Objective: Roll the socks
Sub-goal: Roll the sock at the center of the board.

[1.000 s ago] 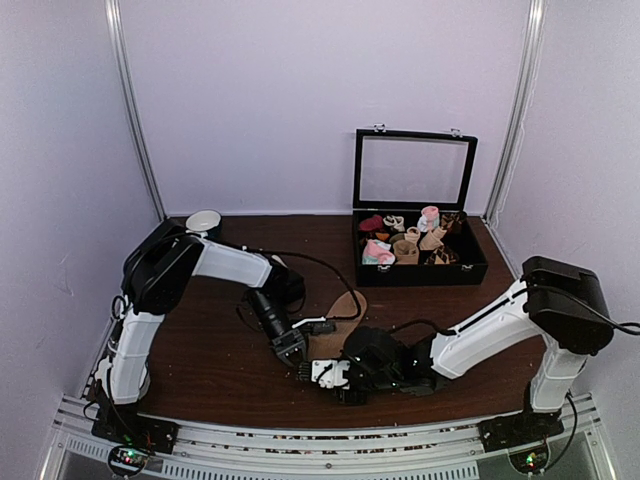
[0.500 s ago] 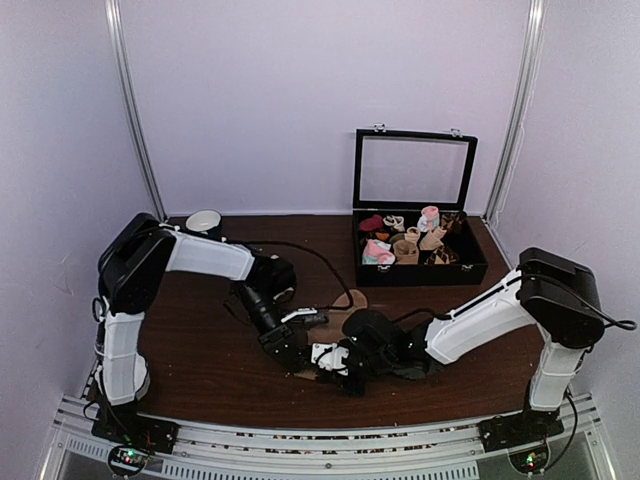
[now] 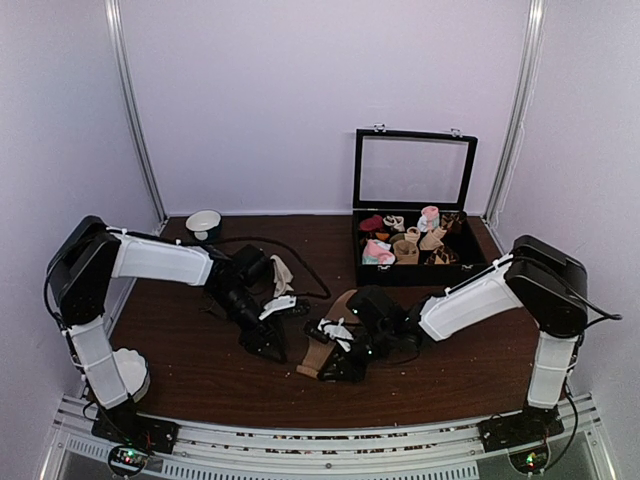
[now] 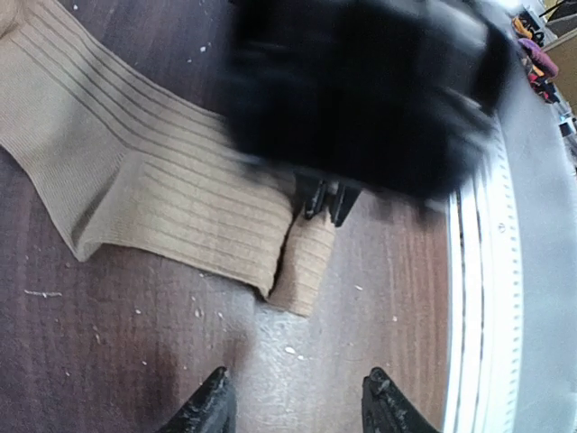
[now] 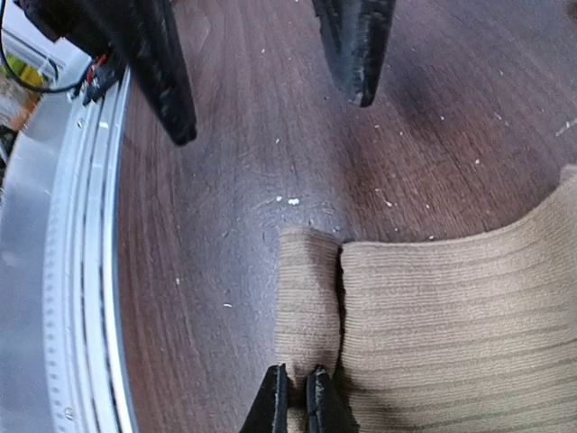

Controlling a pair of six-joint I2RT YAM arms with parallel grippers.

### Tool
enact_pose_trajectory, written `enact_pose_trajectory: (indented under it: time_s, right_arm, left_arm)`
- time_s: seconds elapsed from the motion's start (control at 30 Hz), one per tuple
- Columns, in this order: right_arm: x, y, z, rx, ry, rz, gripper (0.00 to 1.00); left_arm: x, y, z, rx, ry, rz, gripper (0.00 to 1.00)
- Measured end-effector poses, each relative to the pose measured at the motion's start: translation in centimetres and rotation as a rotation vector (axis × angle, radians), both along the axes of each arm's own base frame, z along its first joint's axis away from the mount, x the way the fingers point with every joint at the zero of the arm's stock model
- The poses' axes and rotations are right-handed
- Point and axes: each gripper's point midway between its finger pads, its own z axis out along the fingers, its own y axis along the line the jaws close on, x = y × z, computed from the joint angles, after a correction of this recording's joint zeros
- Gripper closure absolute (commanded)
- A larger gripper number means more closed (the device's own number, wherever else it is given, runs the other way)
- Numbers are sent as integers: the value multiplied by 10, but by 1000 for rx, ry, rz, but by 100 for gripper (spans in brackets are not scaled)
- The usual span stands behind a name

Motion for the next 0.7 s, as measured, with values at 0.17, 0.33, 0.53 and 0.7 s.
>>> enact_pose_trajectory:
  time_s: [0.17, 0.33, 0.53, 0.7]
  right_arm:
    - [5, -3, -2, 26, 162, -62, 98]
    - [9, -5, -4, 56, 297, -88, 97]
    - [11, -9, -5, 74, 364, -104, 97]
    - [12, -9, -6, 83, 389, -103, 97]
  left_arm:
    - [-3, -13, -3, -31, -98, -65, 56]
    - [-22, -33, -5, -47, -186, -179, 62]
    - [-22, -40, -13, -35, -250, -234, 70]
    - [-15, -42, -29, -2, -263, -237, 78]
